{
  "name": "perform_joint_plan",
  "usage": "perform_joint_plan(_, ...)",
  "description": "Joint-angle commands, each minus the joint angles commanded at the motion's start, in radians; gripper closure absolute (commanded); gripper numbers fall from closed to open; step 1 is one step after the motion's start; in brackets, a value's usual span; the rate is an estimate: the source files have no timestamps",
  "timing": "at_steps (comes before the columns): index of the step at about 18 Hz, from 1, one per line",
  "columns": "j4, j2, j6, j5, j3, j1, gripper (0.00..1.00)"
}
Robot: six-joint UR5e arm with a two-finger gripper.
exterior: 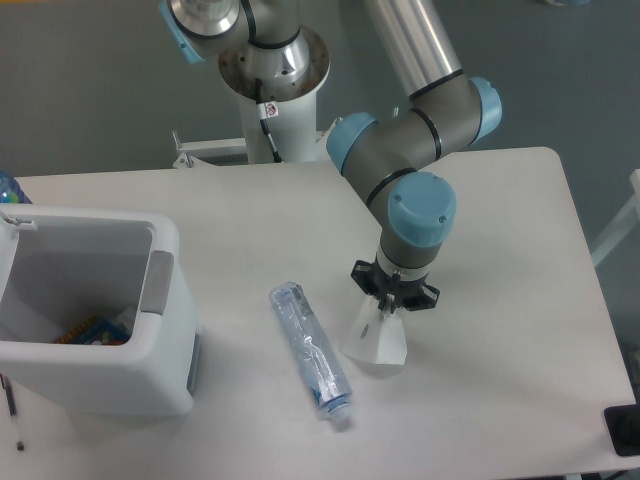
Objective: Place the trash in the trash can
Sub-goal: 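Close the gripper on the white paper wrapper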
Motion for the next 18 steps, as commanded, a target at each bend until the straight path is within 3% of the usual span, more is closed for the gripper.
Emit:
perform_joint_plan(9,-0.002,0.025,-0.003,-0.184,0.021,0.054,0.76)
perform_joint_plan(14,-0.005,0.025,-0.003,-0.212,0.052,0.057,0.76)
perform_joint_plan(15,-0.005,0.026,-0.005,-0.229,0.057,0.058,0.77)
perform_joint_plan(18,-0.005,0.043,-0.04,-0.282,0.061,0.075,0.98)
